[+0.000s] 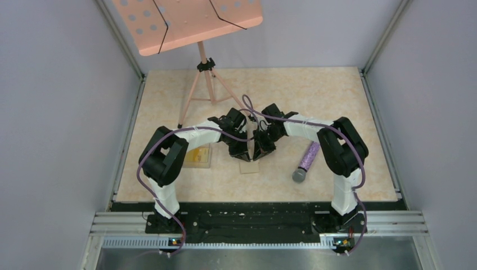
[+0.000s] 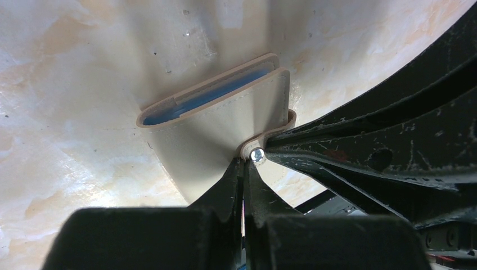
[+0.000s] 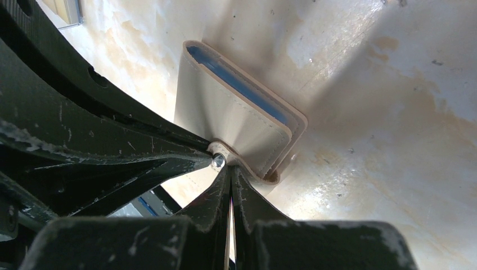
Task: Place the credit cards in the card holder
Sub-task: Close the card holder at the center of the board.
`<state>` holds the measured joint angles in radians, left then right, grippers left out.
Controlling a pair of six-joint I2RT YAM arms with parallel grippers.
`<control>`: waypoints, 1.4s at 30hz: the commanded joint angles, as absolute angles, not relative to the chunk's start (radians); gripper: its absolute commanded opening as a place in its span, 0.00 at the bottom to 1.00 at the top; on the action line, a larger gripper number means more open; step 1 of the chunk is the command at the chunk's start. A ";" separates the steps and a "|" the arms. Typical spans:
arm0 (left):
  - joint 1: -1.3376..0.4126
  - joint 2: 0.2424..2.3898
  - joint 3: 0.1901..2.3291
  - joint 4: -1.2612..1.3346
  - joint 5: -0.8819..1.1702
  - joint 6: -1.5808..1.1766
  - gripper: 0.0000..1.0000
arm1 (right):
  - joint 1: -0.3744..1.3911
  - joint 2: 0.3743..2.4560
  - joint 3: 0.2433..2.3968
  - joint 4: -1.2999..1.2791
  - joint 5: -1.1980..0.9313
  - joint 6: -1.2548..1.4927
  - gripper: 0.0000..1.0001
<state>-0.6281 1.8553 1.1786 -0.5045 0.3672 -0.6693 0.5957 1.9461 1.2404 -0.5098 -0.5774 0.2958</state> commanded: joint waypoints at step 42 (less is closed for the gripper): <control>-0.632 1.753 1.154 -0.463 0.363 -0.678 0.00 | 0.568 1.814 1.201 -0.390 -0.584 0.368 0.00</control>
